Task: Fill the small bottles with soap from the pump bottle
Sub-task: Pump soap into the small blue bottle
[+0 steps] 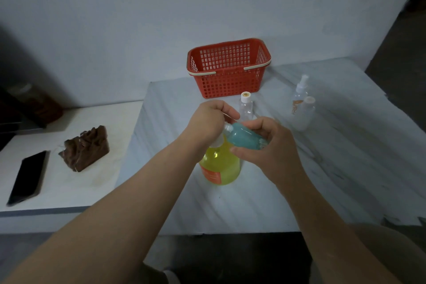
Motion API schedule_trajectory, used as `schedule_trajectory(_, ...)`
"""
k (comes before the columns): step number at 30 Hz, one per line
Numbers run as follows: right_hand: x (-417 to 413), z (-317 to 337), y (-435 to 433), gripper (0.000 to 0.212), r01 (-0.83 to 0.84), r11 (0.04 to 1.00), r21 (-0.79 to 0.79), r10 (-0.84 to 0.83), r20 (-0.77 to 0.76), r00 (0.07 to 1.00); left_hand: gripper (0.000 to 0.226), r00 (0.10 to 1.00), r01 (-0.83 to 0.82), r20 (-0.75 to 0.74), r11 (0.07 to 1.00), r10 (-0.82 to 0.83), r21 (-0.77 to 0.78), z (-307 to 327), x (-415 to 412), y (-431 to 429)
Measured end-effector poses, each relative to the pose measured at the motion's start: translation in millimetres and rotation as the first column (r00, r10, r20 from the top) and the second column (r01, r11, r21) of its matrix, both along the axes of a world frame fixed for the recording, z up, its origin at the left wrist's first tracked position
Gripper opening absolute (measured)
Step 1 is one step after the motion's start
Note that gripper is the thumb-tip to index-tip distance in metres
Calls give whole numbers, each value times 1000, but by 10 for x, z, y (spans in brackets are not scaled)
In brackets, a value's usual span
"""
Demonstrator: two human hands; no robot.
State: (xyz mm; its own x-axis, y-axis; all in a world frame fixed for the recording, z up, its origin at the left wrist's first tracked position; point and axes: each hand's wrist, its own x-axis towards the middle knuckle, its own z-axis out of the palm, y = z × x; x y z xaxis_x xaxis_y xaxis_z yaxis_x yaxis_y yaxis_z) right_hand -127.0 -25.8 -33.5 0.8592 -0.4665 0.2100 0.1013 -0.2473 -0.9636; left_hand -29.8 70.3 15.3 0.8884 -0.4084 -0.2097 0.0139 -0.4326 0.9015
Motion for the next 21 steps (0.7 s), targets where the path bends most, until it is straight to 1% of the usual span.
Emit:
schedule_trajectory(5, 18, -21, 6, 44, 8, 1000, 16, -8, -9, 1000, 41, 999, -27, -30, 999, 27, -17, -30, -4, 1)
schedule_trajectory(12, -1, 33, 20, 44, 7, 1000, -13, -8, -2, 1000, 39, 998, -66, -24, 998, 66, -19, 15, -40, 6)
schedule_trajectory(15, -3, 49, 10, 46, 16, 1000, -26, -16, 12, 1000, 38, 999, -32, -30, 999, 31, -23, 85, -34, 18)
schedule_trajectory(18, -1, 56, 11, 46, 22, 999, -29, -22, 17, 1000, 31, 999, 16, -45, 999, -17, -39, 175, -21, 41)
schedule_trajectory(21, -5, 58, 10, 46, 25, 999, -37, -25, 20, 1000, 30, 999, 37, -37, 999, -37, -17, 209, -22, 32)
